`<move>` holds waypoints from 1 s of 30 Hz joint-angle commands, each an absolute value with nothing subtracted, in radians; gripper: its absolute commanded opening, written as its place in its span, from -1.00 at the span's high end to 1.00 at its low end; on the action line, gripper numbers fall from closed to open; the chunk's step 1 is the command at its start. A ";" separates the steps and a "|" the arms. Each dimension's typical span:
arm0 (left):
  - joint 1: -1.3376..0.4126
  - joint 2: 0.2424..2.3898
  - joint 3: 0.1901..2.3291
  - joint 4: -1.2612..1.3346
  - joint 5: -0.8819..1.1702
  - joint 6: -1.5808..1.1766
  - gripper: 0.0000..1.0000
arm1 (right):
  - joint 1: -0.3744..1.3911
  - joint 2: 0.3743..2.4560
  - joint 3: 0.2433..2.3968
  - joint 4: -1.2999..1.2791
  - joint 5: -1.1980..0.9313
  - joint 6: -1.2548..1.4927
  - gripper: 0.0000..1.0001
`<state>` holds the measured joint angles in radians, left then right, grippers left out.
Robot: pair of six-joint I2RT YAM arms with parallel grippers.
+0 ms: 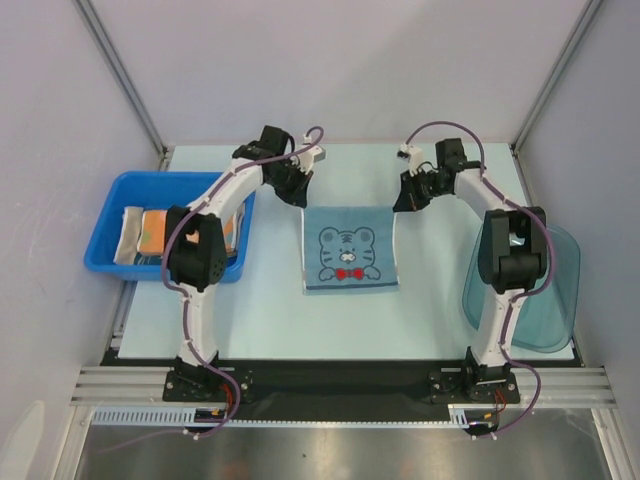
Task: Fold and stack the towels
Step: Fold the towel
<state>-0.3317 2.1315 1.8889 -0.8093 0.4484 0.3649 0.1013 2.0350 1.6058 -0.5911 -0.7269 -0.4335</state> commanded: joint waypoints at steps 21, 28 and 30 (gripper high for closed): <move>-0.469 1.612 1.263 -0.612 0.408 0.221 1.00 | 0.181 1.450 0.967 -0.284 -0.583 -0.118 1.00; -0.535 1.585 1.141 -0.575 0.390 0.166 0.99 | 0.213 1.422 0.864 -0.299 -0.535 -0.063 1.00; -0.540 1.591 1.117 -0.571 0.394 0.160 0.99 | 0.215 1.422 0.858 -0.313 -0.522 -0.046 1.00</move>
